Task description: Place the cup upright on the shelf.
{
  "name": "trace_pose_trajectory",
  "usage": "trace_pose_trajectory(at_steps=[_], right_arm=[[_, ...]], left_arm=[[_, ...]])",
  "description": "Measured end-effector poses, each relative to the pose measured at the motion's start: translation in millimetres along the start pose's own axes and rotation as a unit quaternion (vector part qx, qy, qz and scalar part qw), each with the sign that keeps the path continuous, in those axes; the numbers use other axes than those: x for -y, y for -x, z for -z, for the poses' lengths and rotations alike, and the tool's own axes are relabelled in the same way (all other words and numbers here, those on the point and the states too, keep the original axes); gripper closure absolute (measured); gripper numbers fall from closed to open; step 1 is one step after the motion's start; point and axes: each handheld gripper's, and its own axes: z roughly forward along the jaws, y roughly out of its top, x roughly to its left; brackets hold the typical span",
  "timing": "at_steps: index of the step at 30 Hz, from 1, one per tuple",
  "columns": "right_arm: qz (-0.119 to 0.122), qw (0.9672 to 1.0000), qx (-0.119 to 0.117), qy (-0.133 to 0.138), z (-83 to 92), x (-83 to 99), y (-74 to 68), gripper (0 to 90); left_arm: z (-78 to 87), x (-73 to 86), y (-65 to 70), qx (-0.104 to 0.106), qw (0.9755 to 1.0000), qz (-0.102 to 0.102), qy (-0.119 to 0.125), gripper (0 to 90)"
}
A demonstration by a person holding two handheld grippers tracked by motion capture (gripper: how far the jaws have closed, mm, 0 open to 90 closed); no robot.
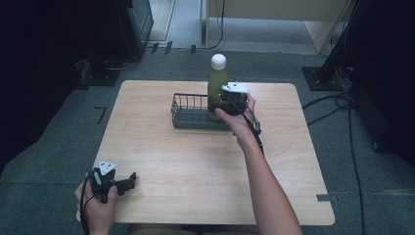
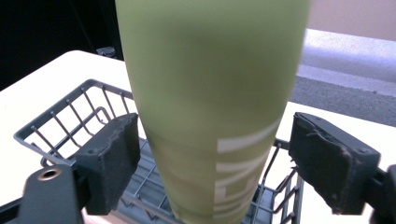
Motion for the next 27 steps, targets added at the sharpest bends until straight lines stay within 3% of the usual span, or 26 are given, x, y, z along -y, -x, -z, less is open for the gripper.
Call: trace_pose_trajectory(at_steps=[11,27], right_arm=[[0.002,0.9999,-0.012,-0.005,26.4,14.3,10.9,9.4],[-0.002,1.0000,0.002,-0.002,75.8,53.0,43.1,7.9]], left_arm=[[0.0,0.0,0.1,0.000,1.0000,0.000,0.000,0.0],[0.0,0.0,0.1,0.000,1.0000,0.000,0.000,0.0]])
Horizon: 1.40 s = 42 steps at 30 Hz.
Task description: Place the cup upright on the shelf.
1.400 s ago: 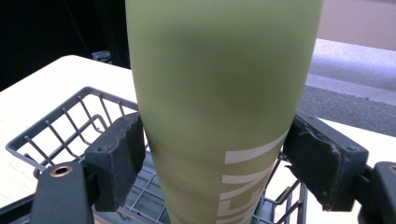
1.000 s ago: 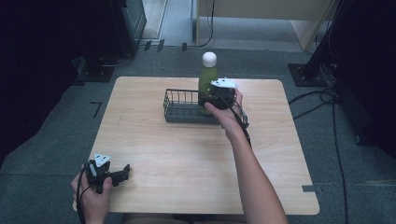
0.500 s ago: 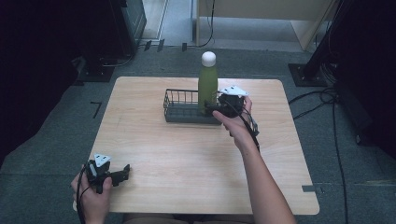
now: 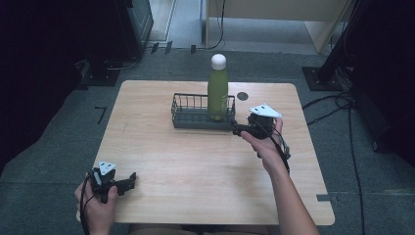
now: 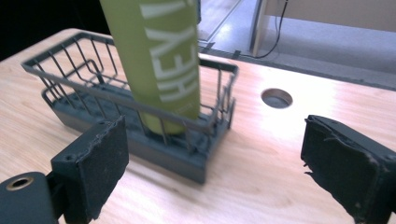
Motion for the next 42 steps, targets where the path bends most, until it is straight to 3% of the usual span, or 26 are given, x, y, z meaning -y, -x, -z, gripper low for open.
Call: trace_pose_trajectory(at_steps=[11,31,42], right_arm=[[-0.015,0.9997,0.019,-0.004,29.1,33.0,25.3,7.8],[-0.050,0.9970,0.054,-0.025,63.0,84.6,62.8,8.1],[-0.065,0.9915,0.092,-0.065,78.8,134.5,88.4,8.2]], left_arm=[[0.0,0.0,-0.1,0.000,1.0000,-0.001,0.000,0.0],[0.0,0.0,-0.2,0.000,1.0000,-0.002,0.000,0.0],[0.0,0.1,-0.1,0.000,1.0000,-0.001,0.000,0.0]])
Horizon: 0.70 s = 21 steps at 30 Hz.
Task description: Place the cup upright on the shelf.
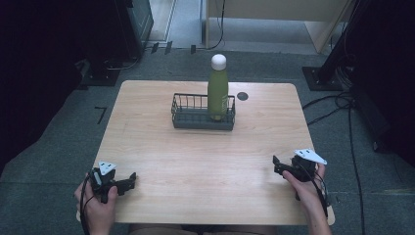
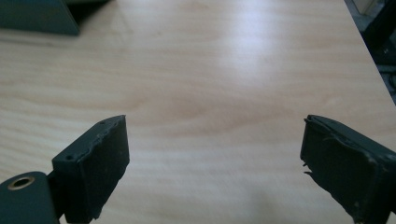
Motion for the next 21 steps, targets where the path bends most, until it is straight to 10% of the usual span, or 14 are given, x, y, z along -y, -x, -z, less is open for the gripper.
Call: trace_pose_trajectory(at_steps=[21], right_arm=[[-0.004,0.9973,0.036,-0.063,30.3,52.2,33.9,7.1]], left_arm=[[0.0,0.0,0.0,0.000,1.0000,0.000,0.000,0.0]])
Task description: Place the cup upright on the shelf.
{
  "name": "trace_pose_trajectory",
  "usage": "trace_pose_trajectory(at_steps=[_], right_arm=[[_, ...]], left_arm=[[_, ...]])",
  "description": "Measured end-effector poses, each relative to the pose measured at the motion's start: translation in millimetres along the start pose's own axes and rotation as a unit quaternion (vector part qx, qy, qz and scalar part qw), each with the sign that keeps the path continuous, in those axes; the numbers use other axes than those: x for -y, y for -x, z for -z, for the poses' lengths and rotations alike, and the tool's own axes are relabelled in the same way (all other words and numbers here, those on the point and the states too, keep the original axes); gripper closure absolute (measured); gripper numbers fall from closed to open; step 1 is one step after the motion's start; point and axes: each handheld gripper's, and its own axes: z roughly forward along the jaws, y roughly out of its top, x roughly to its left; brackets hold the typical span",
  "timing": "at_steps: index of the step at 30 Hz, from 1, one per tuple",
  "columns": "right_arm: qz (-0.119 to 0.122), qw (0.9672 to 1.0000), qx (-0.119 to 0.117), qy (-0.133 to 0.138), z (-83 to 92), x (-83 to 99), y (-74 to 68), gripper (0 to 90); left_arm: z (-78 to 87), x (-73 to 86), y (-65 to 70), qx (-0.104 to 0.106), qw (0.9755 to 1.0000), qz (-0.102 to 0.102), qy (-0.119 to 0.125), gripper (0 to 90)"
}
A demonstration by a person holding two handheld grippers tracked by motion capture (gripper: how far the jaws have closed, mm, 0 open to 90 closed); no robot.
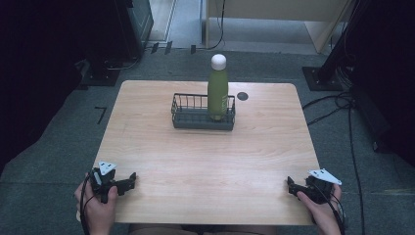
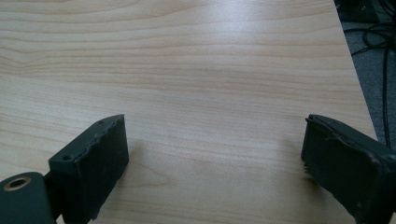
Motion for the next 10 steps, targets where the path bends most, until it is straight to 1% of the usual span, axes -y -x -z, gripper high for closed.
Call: trace_pose_trajectory(at_steps=[4,10], right_arm=[[0.003,1.0000,-0.002,-0.002,-0.3,0.0,-0.2,5.2],[0.004,1.0000,-0.003,-0.003,-0.4,-0.1,-0.2,5.0]], left_arm=[[0.0,0.0,0.0,0.000,1.0000,0.000,0.000,0.0],[0.0,0.0,0.0,0.000,1.0000,0.000,0.000,0.0]])
